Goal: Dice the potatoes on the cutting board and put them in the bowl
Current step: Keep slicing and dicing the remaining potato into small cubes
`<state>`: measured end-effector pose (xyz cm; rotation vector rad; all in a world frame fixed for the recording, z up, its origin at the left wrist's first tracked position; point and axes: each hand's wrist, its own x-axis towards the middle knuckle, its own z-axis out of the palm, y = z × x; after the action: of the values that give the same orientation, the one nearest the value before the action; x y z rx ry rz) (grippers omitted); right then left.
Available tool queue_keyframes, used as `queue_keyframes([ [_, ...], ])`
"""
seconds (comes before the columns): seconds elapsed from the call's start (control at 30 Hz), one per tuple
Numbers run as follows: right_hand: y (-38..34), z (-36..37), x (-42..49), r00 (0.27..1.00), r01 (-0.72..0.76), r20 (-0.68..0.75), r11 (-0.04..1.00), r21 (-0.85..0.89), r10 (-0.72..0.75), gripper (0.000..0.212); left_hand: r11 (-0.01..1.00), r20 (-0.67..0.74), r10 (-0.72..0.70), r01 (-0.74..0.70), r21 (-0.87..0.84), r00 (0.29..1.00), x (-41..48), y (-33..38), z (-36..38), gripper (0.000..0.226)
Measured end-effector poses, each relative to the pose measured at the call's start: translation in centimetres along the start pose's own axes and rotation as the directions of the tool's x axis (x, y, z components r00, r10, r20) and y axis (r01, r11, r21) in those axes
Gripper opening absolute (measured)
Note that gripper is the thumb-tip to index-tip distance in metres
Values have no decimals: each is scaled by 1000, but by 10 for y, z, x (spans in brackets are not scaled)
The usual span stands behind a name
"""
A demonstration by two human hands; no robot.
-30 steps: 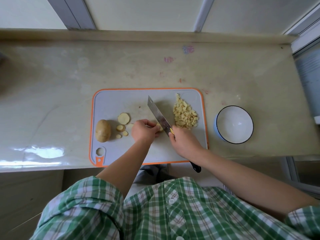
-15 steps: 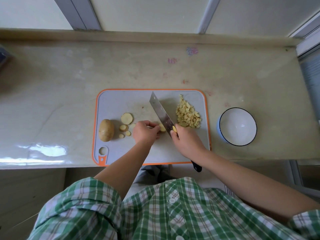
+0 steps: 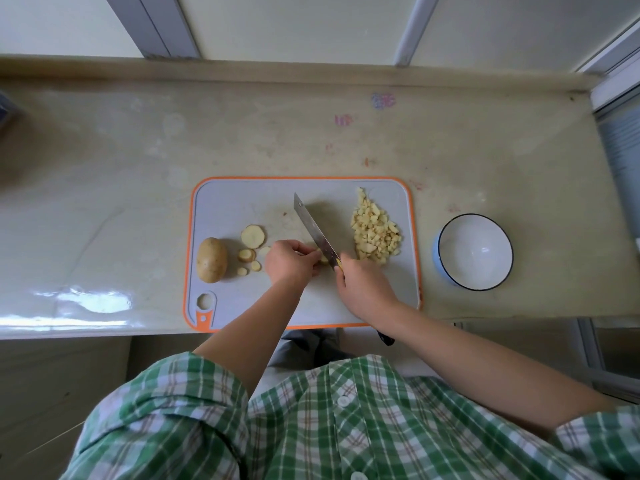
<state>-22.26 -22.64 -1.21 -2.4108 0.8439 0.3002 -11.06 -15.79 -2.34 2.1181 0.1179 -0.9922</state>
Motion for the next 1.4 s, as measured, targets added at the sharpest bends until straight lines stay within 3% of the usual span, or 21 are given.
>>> queue_keyframes([
  [0.37,4,-14,0,999,32,-32,998,60,-30,26,1000,-1,16,-16,0,1000,-2,-6,-3,10],
  [0.57,6,-16,-2,999,31,27,999,29,-32,24,999,-1,-8,8,-35,1000,1,-7,-2,14],
  [1.17,6,10,2,999,38,-1,999,21,-38,17,999,-19,-30,30,-25,999,9,-9,1,20],
  [1.3,10,4,5,998,50,-39,997,62,-48,22,1000,-6,3,-3,-5,1000,8,-8,1,18],
  [1.4,13,-13,12,994,39,-105,986,161,-22,32,980,1,145,-144,138,989,8,-10,-3,13],
])
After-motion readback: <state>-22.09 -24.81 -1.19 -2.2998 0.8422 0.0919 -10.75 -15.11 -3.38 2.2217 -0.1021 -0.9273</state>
